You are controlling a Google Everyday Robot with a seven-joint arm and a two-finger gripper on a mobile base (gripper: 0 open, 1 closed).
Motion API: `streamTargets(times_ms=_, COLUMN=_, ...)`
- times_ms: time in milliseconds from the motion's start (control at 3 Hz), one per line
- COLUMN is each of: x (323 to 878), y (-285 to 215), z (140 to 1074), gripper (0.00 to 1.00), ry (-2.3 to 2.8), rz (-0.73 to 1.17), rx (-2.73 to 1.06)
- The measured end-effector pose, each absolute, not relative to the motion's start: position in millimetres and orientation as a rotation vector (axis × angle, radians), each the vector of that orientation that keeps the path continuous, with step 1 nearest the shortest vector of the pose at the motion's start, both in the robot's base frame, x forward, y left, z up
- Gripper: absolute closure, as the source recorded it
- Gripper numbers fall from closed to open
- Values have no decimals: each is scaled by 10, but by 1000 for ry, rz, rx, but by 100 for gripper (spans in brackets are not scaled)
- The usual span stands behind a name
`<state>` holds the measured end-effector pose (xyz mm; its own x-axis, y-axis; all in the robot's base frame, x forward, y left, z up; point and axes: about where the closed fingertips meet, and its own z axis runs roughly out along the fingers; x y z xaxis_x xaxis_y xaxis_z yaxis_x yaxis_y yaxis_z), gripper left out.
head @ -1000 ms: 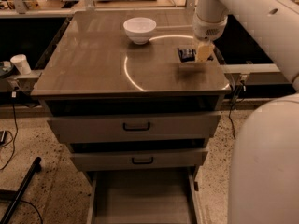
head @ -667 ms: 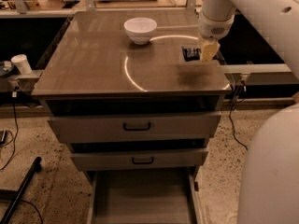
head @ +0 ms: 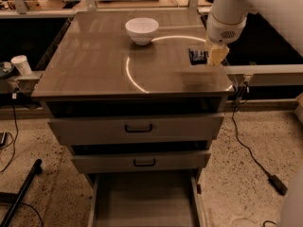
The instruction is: Place rxbar blueberry into bottom drawer
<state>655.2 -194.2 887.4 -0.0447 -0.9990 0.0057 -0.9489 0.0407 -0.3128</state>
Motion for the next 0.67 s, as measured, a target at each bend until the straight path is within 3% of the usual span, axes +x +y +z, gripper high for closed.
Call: streamTargets(times_ms=667, x=6036, y=-1790, z=9035, gripper=100, ry=2033, rz=-375, rx=-2014)
